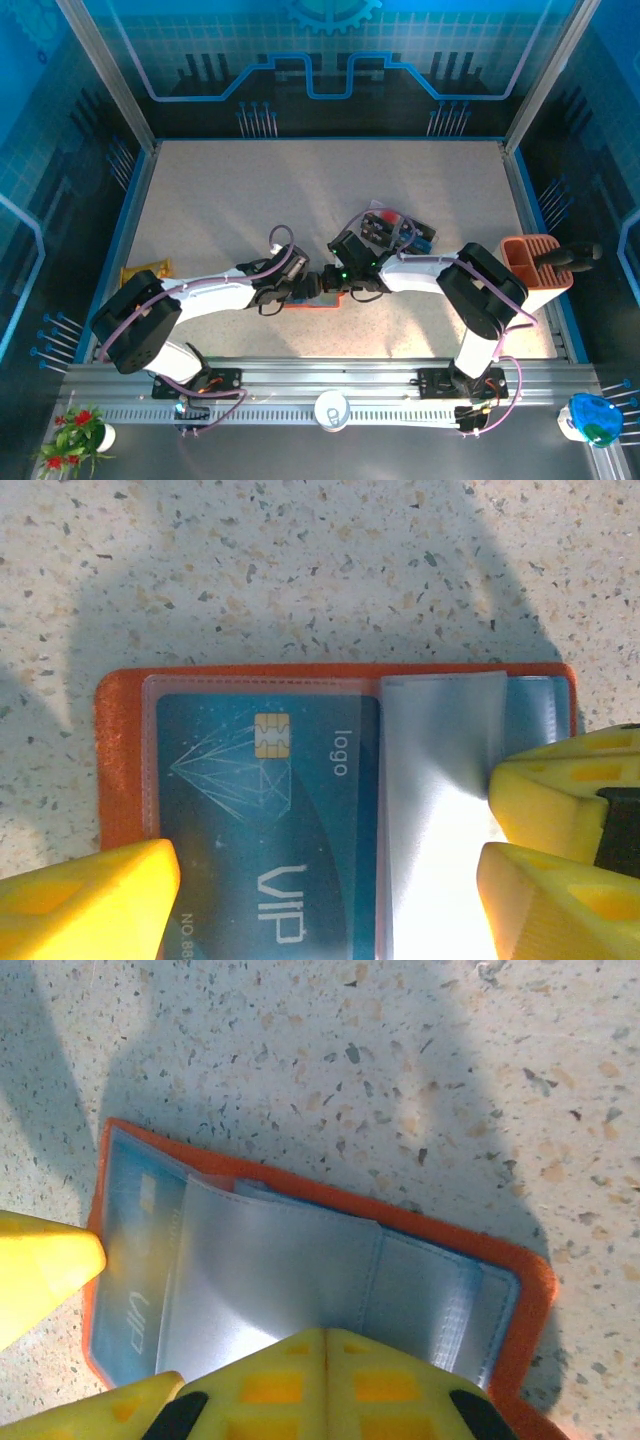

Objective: Put the credit cards into the card holder

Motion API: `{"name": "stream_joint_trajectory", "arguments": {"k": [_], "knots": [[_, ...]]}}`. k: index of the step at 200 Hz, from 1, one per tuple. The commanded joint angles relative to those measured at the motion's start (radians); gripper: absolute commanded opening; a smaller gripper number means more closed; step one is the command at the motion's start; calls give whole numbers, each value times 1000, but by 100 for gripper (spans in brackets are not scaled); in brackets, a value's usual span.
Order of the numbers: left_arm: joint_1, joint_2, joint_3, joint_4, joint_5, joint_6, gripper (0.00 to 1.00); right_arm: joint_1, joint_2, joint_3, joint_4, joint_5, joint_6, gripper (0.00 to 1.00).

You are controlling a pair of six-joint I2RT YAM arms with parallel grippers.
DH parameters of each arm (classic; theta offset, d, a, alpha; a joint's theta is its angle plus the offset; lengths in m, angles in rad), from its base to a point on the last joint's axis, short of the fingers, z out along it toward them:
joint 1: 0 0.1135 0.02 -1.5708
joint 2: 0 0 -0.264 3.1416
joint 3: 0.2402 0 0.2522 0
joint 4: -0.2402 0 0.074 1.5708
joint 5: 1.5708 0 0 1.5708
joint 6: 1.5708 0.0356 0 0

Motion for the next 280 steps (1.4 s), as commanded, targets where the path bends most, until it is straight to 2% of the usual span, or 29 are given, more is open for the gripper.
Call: {"name": "stream_joint_trajectory", "arguments": {"k": [1,66,93,109,178,208,230,280], "knots": [[-1,32,-27,-15,-15,19,77,-6,13,-14,17,-24,8,0],[-5,70,-40,-8,-16,29,63,-21,-50,-28,31,-37,15,1],[-3,75,-44,-2,-16,27,60,-28,-99,-44,30,-18,20,20],[-5,78,-44,0,-15,26,59,-32,-111,-51,30,-11,24,28],[-4,80,-43,4,-16,28,59,-33,-41,-49,69,-43,50,40],[-4,76,-43,4,-17,29,59,-38,-14,-44,106,-95,61,39],[-3,64,-43,-2,-18,29,60,-41,-20,-48,122,-117,63,35],[-4,-17,-27,-44,-36,31,70,-41,-46,-25,123,-171,63,31]]}}
